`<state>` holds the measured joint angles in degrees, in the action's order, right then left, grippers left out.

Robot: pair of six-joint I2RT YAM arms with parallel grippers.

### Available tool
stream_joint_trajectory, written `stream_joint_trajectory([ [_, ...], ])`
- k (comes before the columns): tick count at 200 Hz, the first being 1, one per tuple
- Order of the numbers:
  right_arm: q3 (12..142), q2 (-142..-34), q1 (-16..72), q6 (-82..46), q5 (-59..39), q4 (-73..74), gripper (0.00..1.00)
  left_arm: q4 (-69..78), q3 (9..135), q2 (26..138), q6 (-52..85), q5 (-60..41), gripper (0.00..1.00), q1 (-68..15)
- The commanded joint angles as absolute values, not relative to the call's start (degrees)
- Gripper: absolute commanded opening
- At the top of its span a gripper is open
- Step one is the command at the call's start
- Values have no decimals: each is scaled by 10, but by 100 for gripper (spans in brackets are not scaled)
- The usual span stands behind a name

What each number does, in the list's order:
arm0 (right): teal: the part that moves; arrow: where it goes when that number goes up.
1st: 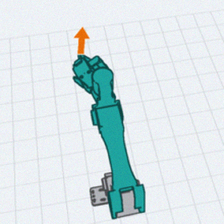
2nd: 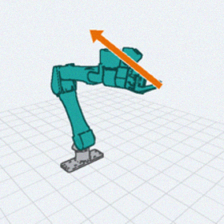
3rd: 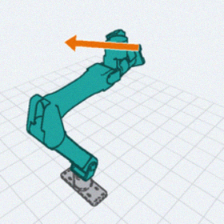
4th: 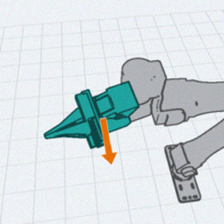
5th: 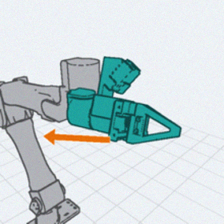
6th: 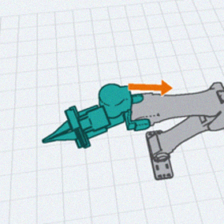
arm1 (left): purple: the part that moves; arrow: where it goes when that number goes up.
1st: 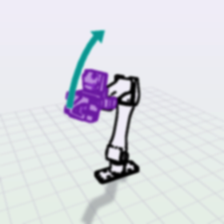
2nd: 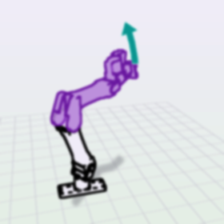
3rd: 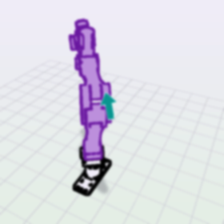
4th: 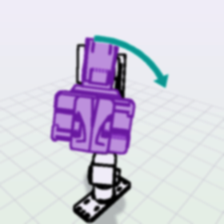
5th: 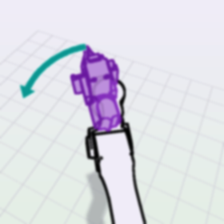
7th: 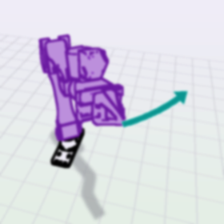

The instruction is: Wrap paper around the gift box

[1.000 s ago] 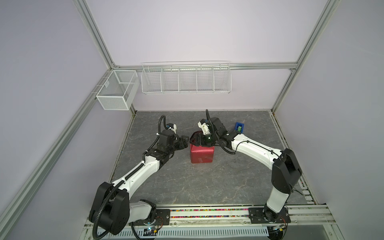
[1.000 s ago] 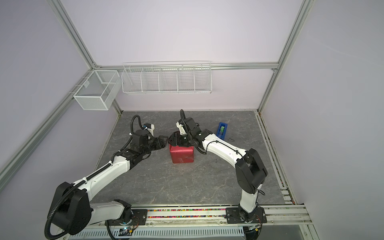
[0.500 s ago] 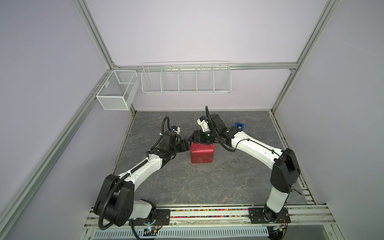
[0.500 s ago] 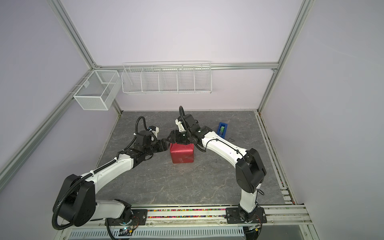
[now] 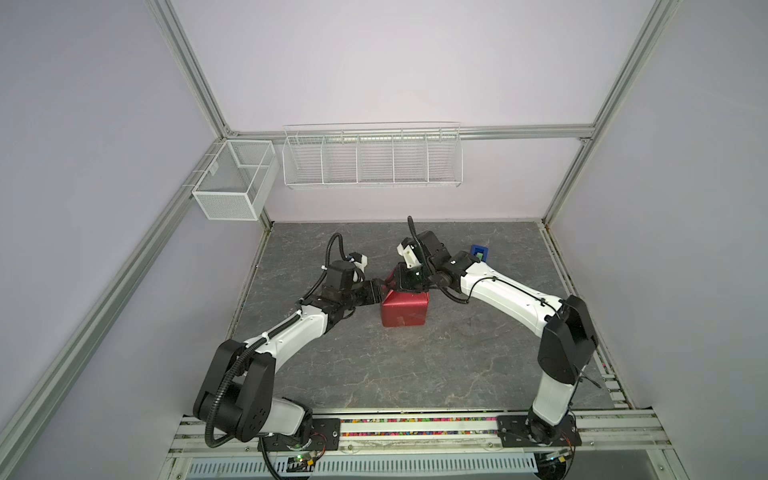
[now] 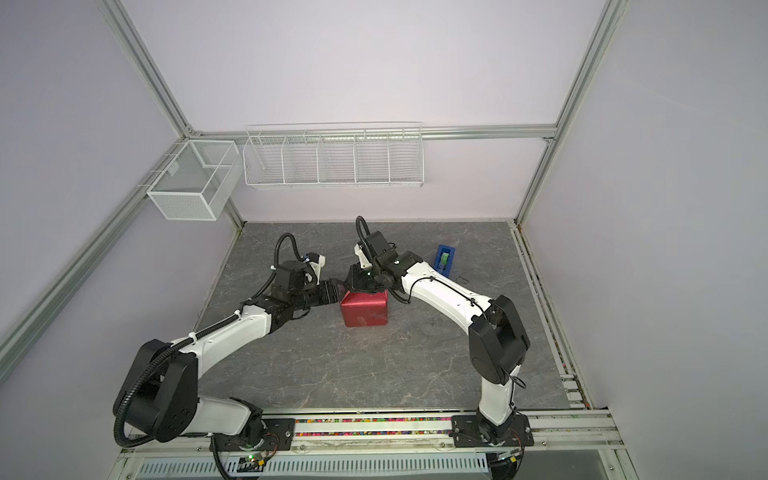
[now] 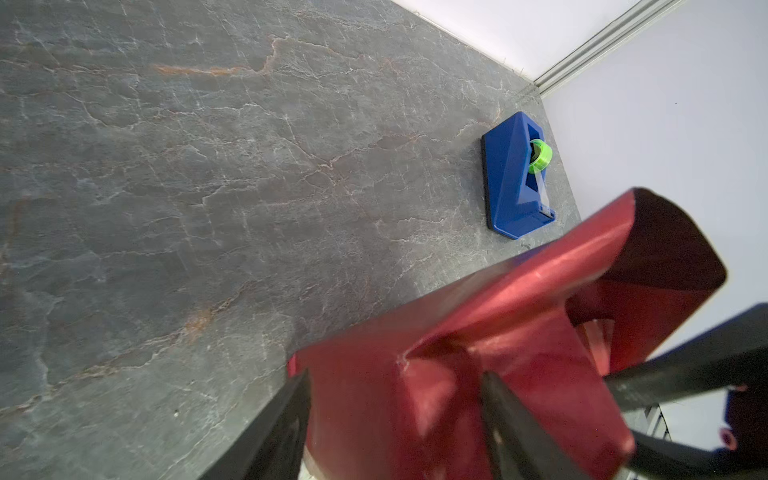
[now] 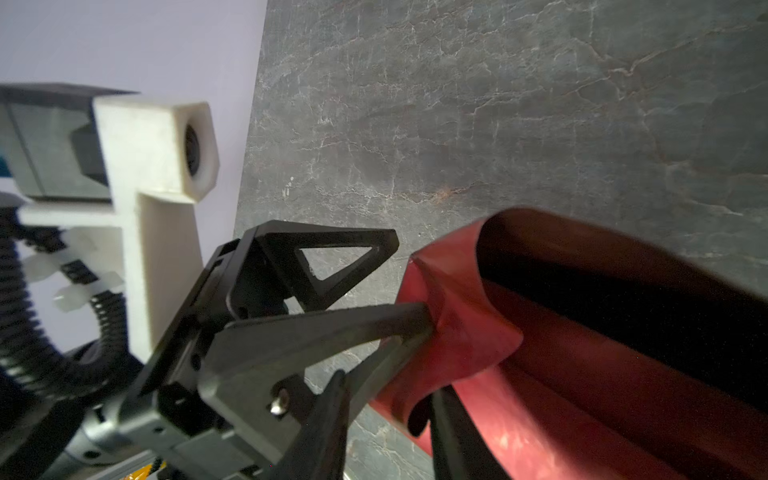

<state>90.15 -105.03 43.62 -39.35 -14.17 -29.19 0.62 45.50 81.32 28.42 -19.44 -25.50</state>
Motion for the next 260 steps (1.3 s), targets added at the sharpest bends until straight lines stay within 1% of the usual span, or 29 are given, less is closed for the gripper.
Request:
stream_joint_trajectory([
  [1,912,-1052,440,-392,-134,-307,28,17,471,819,288,-203,65,-254],
  [16,911,-1052,439,-391,-134,-308,20,17,471,818,288,-203,65,-254],
  [31,910,-1048,439,-389,-134,-312,9,15,471,812,288,-200,65,-254],
  [35,908,-1046,439,-388,-132,-314,7,14,471,810,287,-198,65,-254],
  [98,847,-1020,438,-396,-107,-317,7,-49,493,780,259,-140,66,-254],
  [126,825,-1017,437,-398,-93,-313,7,-56,494,781,267,-150,69,-254],
  [156,812,-1016,437,-398,-81,-315,7,-44,486,785,299,-165,70,-254],
  [246,812,-1004,438,-399,-73,-314,7,-40,473,839,311,-204,62,-278],
  [260,815,-999,438,-399,-68,-321,8,-42,471,849,309,-200,60,-280],
])
